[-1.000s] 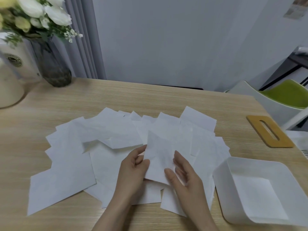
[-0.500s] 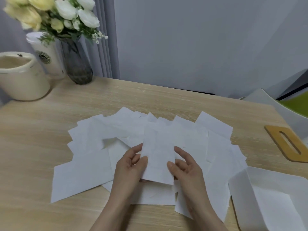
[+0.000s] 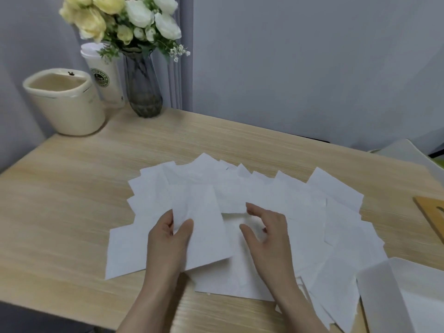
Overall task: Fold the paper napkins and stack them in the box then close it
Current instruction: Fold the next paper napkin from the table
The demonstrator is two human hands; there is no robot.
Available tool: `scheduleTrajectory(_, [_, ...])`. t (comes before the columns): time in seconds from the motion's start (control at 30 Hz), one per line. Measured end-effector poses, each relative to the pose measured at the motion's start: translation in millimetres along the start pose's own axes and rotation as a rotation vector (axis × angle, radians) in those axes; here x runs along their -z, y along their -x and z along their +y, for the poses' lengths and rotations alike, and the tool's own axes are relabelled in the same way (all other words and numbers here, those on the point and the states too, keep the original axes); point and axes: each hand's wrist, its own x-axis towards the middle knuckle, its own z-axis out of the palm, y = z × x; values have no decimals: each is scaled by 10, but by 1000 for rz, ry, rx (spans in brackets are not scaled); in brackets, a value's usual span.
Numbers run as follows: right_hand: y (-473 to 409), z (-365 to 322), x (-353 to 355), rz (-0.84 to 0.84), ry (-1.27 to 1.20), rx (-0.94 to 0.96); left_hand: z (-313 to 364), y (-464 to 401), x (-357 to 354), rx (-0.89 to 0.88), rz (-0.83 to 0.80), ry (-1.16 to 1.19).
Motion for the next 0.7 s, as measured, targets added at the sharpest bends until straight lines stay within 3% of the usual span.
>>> scheduleTrajectory(0.23, [-240,111,-167,-66,378,212,24,-98,218,13,88,10])
scheduleTrajectory(0.47, [-368,61,-290,46,428,265,25,-99,186,20,66,1])
scheduleTrajectory(0.7, [-206,139,26,160,472,335,4,-89,97,20,61,-30])
